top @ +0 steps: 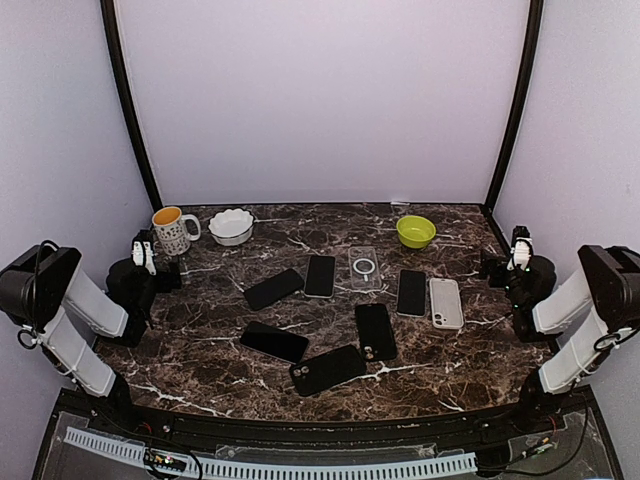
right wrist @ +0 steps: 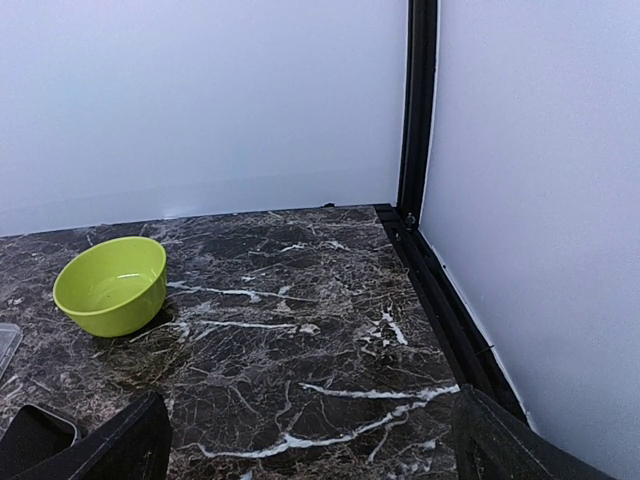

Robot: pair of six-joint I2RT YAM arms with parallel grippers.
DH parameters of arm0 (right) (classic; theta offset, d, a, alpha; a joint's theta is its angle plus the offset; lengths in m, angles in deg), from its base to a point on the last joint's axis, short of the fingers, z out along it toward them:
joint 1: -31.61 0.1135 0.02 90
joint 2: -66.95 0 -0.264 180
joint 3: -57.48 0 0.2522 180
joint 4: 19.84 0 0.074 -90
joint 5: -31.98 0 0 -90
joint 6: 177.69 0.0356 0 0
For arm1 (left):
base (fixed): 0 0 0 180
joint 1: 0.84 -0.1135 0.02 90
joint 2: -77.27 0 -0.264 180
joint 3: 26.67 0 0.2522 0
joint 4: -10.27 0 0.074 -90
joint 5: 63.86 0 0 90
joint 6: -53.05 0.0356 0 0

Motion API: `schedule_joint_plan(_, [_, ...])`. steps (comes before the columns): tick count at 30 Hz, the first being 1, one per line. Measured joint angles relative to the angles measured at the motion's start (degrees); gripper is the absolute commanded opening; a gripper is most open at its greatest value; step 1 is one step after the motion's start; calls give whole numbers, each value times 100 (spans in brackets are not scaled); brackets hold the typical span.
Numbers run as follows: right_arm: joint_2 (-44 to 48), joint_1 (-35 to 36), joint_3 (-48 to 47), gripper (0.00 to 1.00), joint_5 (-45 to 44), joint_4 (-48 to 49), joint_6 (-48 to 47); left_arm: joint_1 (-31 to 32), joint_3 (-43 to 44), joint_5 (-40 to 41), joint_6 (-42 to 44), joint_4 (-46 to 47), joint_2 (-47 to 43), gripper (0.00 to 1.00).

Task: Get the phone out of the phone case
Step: Reset both arms

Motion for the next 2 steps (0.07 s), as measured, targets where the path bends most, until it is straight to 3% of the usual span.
schedule_joint_plan(2, [0,0,0,99,0,0,2,0,0,0,0,0,0,99])
